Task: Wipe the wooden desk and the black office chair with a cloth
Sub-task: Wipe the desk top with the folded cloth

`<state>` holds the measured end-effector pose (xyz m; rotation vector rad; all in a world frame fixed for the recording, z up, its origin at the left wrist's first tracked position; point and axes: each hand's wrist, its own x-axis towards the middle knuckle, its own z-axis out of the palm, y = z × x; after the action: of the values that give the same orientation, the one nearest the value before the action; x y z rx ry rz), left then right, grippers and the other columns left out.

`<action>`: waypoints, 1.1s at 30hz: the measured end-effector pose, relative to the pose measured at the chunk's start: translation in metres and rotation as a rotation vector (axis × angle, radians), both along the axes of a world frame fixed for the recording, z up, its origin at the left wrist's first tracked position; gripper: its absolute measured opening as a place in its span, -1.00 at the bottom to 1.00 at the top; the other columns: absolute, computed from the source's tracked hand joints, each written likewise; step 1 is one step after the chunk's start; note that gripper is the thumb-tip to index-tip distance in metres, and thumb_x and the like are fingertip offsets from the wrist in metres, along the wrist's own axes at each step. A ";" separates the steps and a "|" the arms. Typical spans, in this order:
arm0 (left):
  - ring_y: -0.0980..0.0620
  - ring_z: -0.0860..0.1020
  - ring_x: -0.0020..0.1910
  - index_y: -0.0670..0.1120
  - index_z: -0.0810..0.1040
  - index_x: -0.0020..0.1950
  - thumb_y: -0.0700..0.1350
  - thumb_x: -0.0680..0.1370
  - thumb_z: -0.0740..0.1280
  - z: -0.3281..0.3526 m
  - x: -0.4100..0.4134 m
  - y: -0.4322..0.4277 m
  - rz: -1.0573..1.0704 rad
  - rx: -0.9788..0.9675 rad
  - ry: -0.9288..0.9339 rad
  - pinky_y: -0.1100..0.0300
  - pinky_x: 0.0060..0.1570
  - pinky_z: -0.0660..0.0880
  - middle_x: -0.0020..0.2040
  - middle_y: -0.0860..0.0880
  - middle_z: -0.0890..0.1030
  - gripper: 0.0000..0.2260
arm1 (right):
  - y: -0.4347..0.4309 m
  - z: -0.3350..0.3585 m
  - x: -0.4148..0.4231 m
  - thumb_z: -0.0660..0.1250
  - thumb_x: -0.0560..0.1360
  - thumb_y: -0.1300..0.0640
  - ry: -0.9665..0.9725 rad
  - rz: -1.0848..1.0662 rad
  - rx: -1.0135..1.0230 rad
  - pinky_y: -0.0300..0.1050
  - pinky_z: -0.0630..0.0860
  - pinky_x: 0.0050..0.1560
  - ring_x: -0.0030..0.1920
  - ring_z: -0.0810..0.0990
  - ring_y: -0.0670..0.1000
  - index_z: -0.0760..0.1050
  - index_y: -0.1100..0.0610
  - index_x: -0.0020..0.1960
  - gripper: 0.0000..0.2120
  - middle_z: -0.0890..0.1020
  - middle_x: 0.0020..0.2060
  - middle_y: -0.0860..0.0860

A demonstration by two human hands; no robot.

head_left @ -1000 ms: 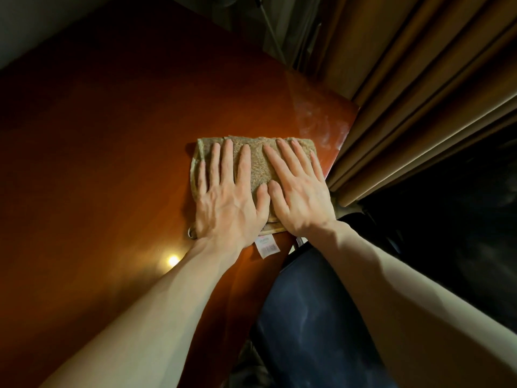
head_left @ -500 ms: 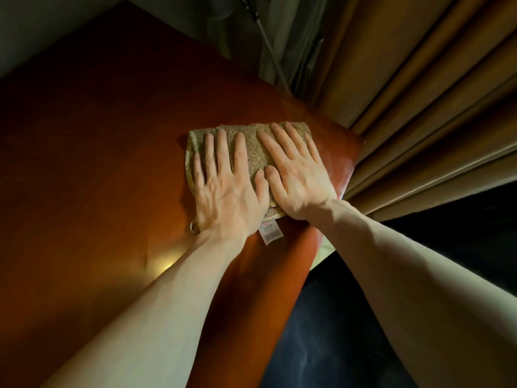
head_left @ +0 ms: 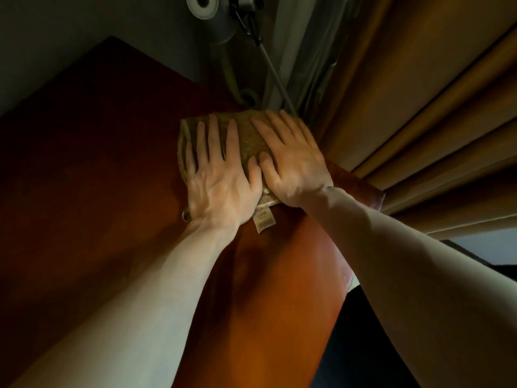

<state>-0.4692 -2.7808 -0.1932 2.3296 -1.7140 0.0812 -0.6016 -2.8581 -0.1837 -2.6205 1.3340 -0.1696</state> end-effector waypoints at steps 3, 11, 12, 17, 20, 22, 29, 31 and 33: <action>-0.27 0.16 0.62 -0.16 0.23 0.63 0.15 0.62 0.00 -0.001 0.003 -0.012 0.002 -0.006 -0.002 -0.20 0.57 0.07 0.63 -0.28 0.21 -0.36 | -0.011 0.000 0.004 -0.03 0.67 -0.13 -0.028 -0.011 0.017 0.11 -0.06 0.64 0.65 0.02 0.07 0.06 -0.04 0.67 -0.42 0.13 0.65 0.02; -0.26 0.15 0.62 -0.13 0.19 0.65 0.15 0.62 0.02 -0.002 0.009 -0.035 0.019 -0.008 0.002 -0.19 0.58 0.05 0.63 -0.27 0.20 -0.36 | -0.032 0.005 0.011 0.06 0.70 -0.05 -0.091 -0.004 0.063 0.07 0.16 0.59 0.61 0.18 0.05 0.10 0.00 0.67 -0.45 0.22 0.63 0.03; -0.26 0.14 0.63 -0.13 0.18 0.65 0.15 0.62 0.02 -0.003 0.010 -0.039 0.026 -0.011 0.002 -0.19 0.58 0.04 0.63 -0.26 0.20 -0.36 | -0.036 0.005 0.012 0.06 0.70 -0.05 -0.108 0.000 0.082 0.05 0.20 0.57 0.60 0.21 0.03 0.11 -0.01 0.67 -0.46 0.23 0.62 0.02; -0.20 0.09 0.65 -0.06 0.13 0.67 0.17 0.62 -0.03 -0.003 0.011 -0.053 0.053 -0.004 0.004 -0.16 0.60 0.00 0.66 -0.21 0.15 -0.36 | -0.053 0.004 0.014 0.03 0.69 -0.10 -0.142 -0.022 0.176 0.03 0.32 0.47 0.52 0.36 0.03 0.09 -0.18 0.64 -0.48 0.30 0.59 -0.10; -0.19 0.06 0.66 -0.05 0.12 0.67 0.18 0.63 -0.02 -0.004 0.011 -0.053 0.050 0.006 0.007 -0.15 0.61 -0.02 0.67 -0.18 0.12 -0.37 | -0.050 0.002 0.013 0.00 0.67 -0.15 -0.148 -0.040 0.170 0.06 0.30 0.46 0.51 0.37 0.06 0.07 -0.23 0.63 -0.47 0.31 0.59 -0.10; -0.18 0.04 0.66 -0.05 0.10 0.68 0.19 0.64 -0.02 -0.005 0.010 -0.050 0.049 0.009 0.007 -0.14 0.61 -0.05 0.68 -0.18 0.10 -0.37 | -0.044 0.000 0.008 -0.03 0.68 -0.17 -0.145 -0.039 0.147 0.08 0.30 0.48 0.53 0.35 0.05 0.05 -0.22 0.64 -0.47 0.28 0.60 -0.09; -0.20 0.08 0.65 -0.11 0.13 0.67 0.18 0.65 0.02 0.000 -0.017 -0.012 0.008 0.013 0.001 -0.15 0.61 -0.03 0.67 -0.21 0.12 -0.35 | -0.001 0.001 -0.024 -0.06 0.71 -0.12 -0.080 0.008 0.013 0.09 -0.03 0.64 0.65 0.01 0.06 0.02 -0.02 0.68 -0.43 0.10 0.66 0.02; -0.19 0.08 0.65 -0.11 0.12 0.68 0.18 0.66 0.02 0.001 -0.026 0.004 -0.017 0.021 -0.002 -0.13 0.61 -0.03 0.67 -0.21 0.12 -0.36 | 0.015 0.000 -0.035 -0.05 0.71 -0.11 -0.053 -0.008 -0.022 0.11 -0.08 0.64 0.66 -0.03 0.08 0.03 0.00 0.68 -0.44 0.09 0.66 0.04; -0.19 0.08 0.65 -0.10 0.12 0.68 0.19 0.66 0.01 0.001 -0.033 0.020 -0.043 0.021 -0.009 -0.13 0.62 -0.02 0.67 -0.21 0.12 -0.36 | 0.035 -0.001 -0.044 -0.05 0.71 -0.11 -0.049 -0.031 -0.041 0.12 -0.11 0.64 0.66 -0.05 0.09 0.04 0.00 0.68 -0.44 0.09 0.66 0.04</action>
<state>-0.5027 -2.7604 -0.1925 2.3088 -1.7769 0.0660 -0.6461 -2.8235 -0.1845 -2.6120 1.3702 -0.2663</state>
